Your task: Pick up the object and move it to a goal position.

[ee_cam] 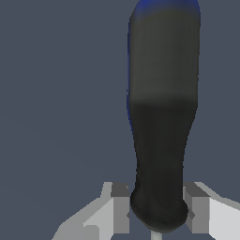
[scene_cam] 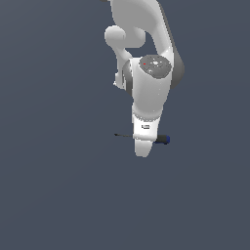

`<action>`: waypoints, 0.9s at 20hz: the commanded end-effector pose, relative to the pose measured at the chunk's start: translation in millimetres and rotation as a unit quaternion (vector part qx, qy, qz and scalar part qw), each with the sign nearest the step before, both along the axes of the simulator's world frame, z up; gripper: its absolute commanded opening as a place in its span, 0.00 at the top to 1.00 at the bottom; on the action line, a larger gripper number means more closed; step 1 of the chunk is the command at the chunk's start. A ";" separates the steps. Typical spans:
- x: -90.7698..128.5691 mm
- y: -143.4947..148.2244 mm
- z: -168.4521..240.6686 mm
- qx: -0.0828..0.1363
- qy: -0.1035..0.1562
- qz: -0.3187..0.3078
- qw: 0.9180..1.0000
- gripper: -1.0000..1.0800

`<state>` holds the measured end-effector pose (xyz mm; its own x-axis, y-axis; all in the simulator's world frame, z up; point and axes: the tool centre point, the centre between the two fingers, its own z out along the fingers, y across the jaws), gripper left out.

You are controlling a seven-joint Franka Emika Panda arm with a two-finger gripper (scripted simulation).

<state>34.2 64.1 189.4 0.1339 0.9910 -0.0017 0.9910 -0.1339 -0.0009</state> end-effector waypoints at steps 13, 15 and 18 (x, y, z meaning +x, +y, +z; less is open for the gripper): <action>-5.7 23.1 164.4 0.001 0.000 0.000 1.000 1.00; -5.6 25.0 179.8 0.001 0.000 0.000 1.000 1.00; -5.1 27.4 198.2 0.001 0.000 -0.001 1.000 1.00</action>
<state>29.2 90.3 377.9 0.1347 0.9909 0.0007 0.9909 -0.1347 0.0004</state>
